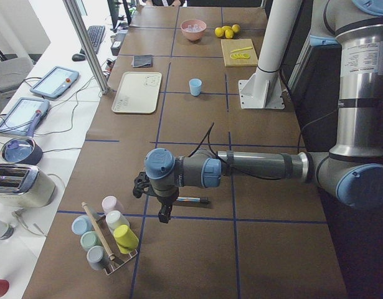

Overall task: Mash ice and strawberries in cup
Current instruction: 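Lower the right gripper into the pink bowl and grasp an ice cube, then carry the ice cube with the right gripper over the light-blue cup, then open the right gripper to drop the ice cube into the cup, then move the right gripper back over the pink bowl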

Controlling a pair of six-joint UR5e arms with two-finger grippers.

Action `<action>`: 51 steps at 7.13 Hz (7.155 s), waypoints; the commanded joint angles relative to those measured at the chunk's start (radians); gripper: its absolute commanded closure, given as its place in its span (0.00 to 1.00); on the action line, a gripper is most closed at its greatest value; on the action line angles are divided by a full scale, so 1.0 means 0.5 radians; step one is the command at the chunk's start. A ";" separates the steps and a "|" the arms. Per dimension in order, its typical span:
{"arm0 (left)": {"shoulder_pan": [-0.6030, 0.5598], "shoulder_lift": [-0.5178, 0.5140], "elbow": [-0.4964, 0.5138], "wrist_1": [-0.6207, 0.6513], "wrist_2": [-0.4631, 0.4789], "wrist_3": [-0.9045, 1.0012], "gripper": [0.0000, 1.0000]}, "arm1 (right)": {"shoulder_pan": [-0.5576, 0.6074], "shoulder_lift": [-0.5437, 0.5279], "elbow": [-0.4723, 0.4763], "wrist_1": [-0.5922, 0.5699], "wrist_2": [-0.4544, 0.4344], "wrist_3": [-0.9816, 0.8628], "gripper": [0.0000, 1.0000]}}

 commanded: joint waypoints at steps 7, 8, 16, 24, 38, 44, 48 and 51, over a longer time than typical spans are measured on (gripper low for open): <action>0.000 -0.005 0.006 -0.009 0.002 -0.001 0.00 | -0.325 -0.031 0.205 0.242 0.217 0.161 0.00; 0.000 -0.005 0.003 -0.009 -0.001 -0.001 0.00 | -0.417 -0.095 0.202 0.473 0.212 0.421 0.01; 0.000 -0.005 -0.003 -0.012 -0.001 0.002 0.00 | -0.868 -0.264 0.080 1.190 -0.061 1.123 0.14; 0.000 -0.008 -0.010 -0.012 -0.001 0.002 0.00 | -0.808 -0.191 0.101 1.160 -0.031 1.107 1.00; 0.000 -0.008 -0.031 -0.015 -0.001 0.002 0.00 | -2.341 1.515 0.199 0.150 -1.144 3.335 0.95; 0.003 -0.005 -0.028 -0.015 -0.004 0.002 0.00 | -2.421 1.500 0.181 0.126 -1.205 3.310 0.00; 0.003 -0.005 -0.013 -0.015 -0.001 0.002 0.00 | -1.983 1.308 0.205 0.107 -0.813 2.794 0.00; 0.003 -0.005 -0.010 -0.015 -0.001 0.002 0.00 | -1.450 0.632 0.599 0.135 -0.376 1.841 0.00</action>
